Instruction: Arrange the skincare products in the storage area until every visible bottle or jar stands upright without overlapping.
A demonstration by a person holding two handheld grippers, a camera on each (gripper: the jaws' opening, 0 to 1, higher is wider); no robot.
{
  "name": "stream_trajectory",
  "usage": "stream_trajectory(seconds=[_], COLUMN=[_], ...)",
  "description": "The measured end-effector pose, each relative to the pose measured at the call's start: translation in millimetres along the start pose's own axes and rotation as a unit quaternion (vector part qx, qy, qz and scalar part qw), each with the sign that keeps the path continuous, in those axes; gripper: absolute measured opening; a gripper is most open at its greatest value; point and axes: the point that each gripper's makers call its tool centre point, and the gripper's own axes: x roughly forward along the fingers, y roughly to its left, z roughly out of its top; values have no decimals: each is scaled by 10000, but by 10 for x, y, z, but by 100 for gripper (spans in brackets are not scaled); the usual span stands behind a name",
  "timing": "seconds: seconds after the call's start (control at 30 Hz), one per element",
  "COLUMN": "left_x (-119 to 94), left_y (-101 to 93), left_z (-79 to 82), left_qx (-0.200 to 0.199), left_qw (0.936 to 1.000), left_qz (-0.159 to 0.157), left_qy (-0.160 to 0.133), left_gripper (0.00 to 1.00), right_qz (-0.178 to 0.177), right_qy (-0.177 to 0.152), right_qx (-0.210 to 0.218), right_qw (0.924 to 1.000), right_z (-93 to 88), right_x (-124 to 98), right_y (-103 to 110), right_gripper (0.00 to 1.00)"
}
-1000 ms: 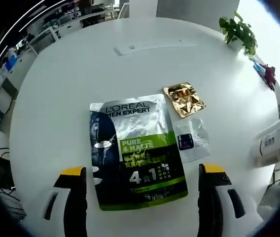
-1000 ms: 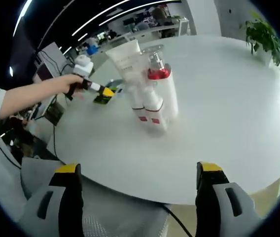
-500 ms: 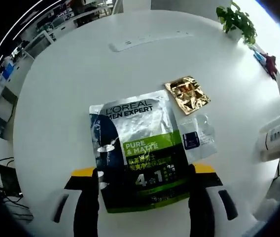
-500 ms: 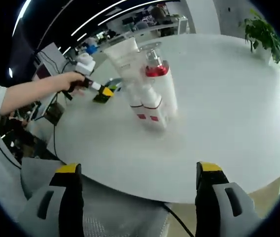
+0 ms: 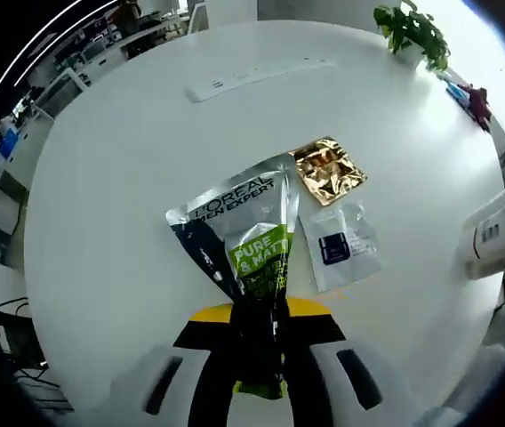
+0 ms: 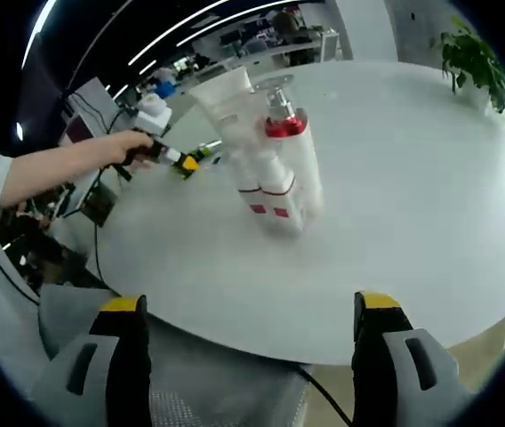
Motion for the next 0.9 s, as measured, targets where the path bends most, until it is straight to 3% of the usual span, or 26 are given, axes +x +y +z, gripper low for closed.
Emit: stream_trajectory(seconds=[0.17,0.4,0.83,0.9], left_x=[-62,-233,-567,-696], left_y=[-11,-115,-296,-343], left_z=[9,-96,-234,-269], left_qx=[-155,-107,323,454], left_qw=[9998,9995,9973,9960], left_qz=[-17,-89,-2,22], left_qy=[-134,-277,-662,-769], left_gripper=[12,11,9,9], right_qz=[7,97,326,367], right_qy=[-34,-100,-246,-300], right_qx=[-27,-107,-212,-227], right_qw=[10000,9998,9989,9986], right_z=[28,77,101,119], right_x=[-27,-42,-82,-102], right_y=[10,92,324,367], right_gripper=[95,95,95,95])
